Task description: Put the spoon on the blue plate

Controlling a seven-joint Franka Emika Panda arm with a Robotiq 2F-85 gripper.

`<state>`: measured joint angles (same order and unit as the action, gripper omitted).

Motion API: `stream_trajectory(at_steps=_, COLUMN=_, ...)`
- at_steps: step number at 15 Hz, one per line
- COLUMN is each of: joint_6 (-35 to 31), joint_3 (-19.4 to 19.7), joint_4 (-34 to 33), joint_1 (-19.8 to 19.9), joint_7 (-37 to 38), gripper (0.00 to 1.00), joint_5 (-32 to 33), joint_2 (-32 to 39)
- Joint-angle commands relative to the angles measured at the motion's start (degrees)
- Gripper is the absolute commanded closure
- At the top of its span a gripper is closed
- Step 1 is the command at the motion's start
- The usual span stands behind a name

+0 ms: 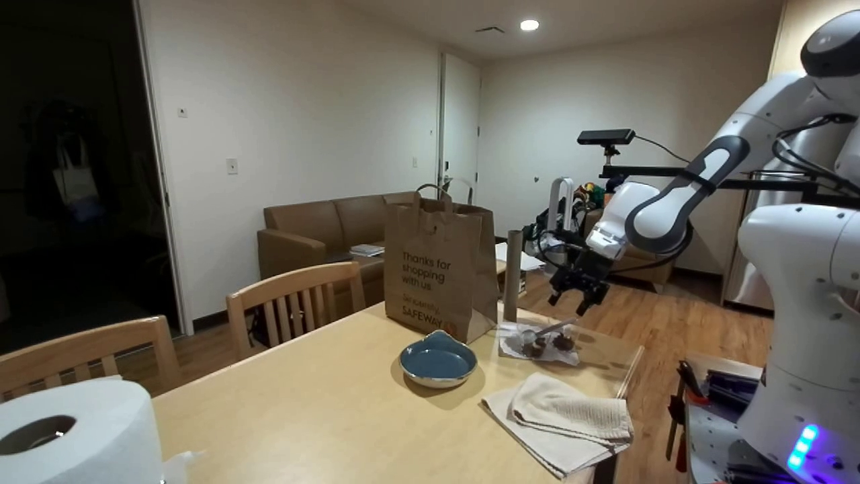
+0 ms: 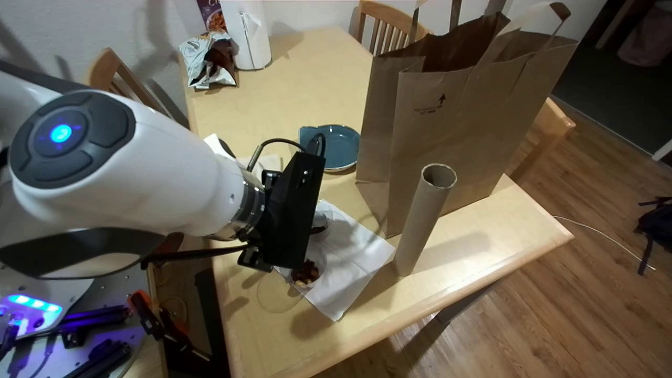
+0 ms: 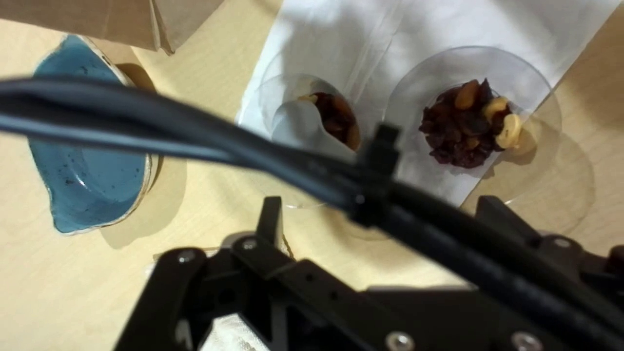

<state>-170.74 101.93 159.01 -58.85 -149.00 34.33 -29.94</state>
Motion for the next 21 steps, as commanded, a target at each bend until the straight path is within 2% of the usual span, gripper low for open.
stream_trajectory(at_steps=1, joint_6=-0.2, joint_3=2.0, joint_4=0.0, joint_1=-0.5, joint_7=0.0, gripper=0.0, joint_5=0.3, joint_2=-0.2)
stream_trajectory(at_steps=4, joint_6=-1.2, joint_3=3.5, joint_4=0.0, joint_1=-1.0, joint_7=0.0, gripper=0.0, joint_5=1.8, joint_2=-1.0)
stream_trajectory(at_steps=5, joint_6=-1.2, joint_3=3.8, joint_4=0.0, joint_1=-1.3, joint_7=0.0, gripper=0.25, joint_5=2.2, joint_2=-1.1)
stream_trajectory(at_steps=6, joint_6=-1.3, joint_3=4.1, joint_4=0.0, joint_1=-1.5, joint_7=0.0, gripper=0.26, joint_5=2.5, joint_2=-1.4)
stream_trajectory(at_steps=16, joint_6=-1.0, joint_3=4.7, joint_4=0.0, joint_1=-2.6, joint_7=0.0, gripper=0.93, joint_5=3.5, joint_2=-2.2)
stream_trajectory(at_steps=19, joint_6=-1.3, joint_3=4.6, joint_4=0.0, joint_1=-2.4, joint_7=0.0, gripper=0.98, joint_5=3.6, joint_2=-2.6)
stream_trajectory(at_steps=21, joint_6=-1.9, joint_3=4.1, joint_4=0.0, joint_1=-2.2, joint_7=0.0, gripper=0.97, joint_5=3.6, joint_2=-2.9)
